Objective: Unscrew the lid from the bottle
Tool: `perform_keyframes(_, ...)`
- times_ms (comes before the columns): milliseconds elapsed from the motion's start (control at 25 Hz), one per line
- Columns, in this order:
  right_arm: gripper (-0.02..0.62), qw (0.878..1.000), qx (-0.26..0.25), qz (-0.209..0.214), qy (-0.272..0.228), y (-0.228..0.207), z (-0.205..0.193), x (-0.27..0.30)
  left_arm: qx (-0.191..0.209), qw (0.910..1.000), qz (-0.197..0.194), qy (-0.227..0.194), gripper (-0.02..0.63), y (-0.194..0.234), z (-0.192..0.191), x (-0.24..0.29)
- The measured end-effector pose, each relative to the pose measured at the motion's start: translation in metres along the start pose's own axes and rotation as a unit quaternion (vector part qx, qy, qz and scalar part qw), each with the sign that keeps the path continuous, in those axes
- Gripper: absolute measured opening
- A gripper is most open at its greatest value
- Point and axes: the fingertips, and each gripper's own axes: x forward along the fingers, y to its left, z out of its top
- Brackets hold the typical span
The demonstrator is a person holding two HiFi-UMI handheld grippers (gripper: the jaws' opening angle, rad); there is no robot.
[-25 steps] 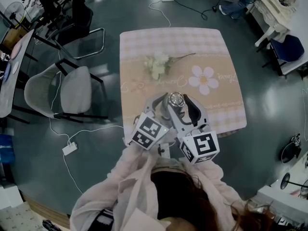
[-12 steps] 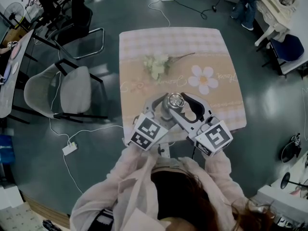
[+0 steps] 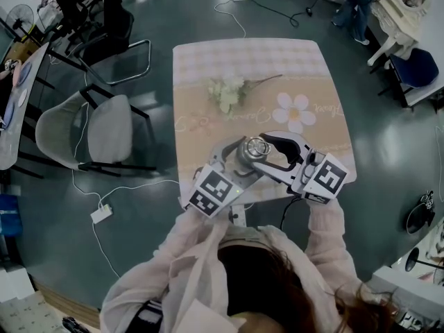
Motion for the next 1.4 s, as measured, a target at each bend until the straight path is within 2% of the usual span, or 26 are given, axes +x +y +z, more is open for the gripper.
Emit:
perform_keyframes(120,0.245,1.000,0.005,0.008,-0.007,-0.002,-0.001,0.000,0.001,1.0000,0.003,0.000,0.379,0.001,-0.001,0.000)
perform_keyframes(200,0.247,1.000,0.005,-0.005,-0.012,-0.004,0.000,0.002,0.000,0.9999,0.012,-0.003,0.379,0.005,-0.001,-0.001)
perform_keyframes(280,0.271,0.999,0.009,-0.027,-0.020,-0.006,0.002,0.002,-0.004,0.9997,0.025,-0.006,0.379,0.011,-0.001,-0.003)
perform_keyframes(360,0.351,0.998,0.020,-0.053,-0.029,-0.009,0.004,0.001,-0.008,0.9993,0.036,-0.007,0.379,0.016,-0.001,-0.004)
perform_keyframes(520,0.354,0.991,0.044,-0.119,-0.044,-0.010,0.007,-0.003,-0.012,0.9987,0.048,-0.012,0.380,0.020,0.001,-0.003)
perform_keyframes(640,0.351,0.982,0.079,-0.165,-0.054,-0.008,0.007,-0.001,-0.012,0.9985,0.052,-0.014,0.379,0.020,0.001,-0.001)
perform_keyframes(760,0.350,0.969,0.086,-0.228,-0.032,-0.009,0.001,0.002,-0.013,0.9985,0.052,-0.014,0.379,0.020,-0.001,0.000)
perform_keyframes(880,0.348,0.950,0.085,-0.300,0.000,-0.014,-0.006,0.000,-0.012,0.9984,0.053,-0.014,0.379,0.019,0.000,0.002)
perform_keyframes(960,0.348,0.939,0.088,-0.331,0.013,-0.017,-0.009,0.000,-0.012,0.9983,0.055,-0.013,0.379,0.018,0.000,0.003)
perform_keyframes(1080,0.348,0.931,0.092,-0.352,0.017,-0.018,-0.009,0.001,-0.008,0.9983,0.056,-0.011,0.379,0.017,-0.001,0.005)
perform_keyframes(1240,0.333,0.927,0.095,-0.364,0.015,-0.021,-0.010,0.003,-0.007,0.9983,0.057,-0.010,0.379,0.016,-0.002,0.006)
perform_keyframes(1400,0.264,0.926,0.089,-0.367,0.020,-0.022,-0.010,0.003,-0.006,0.9983,0.057,-0.010,0.379,0.015,-0.001,0.006)
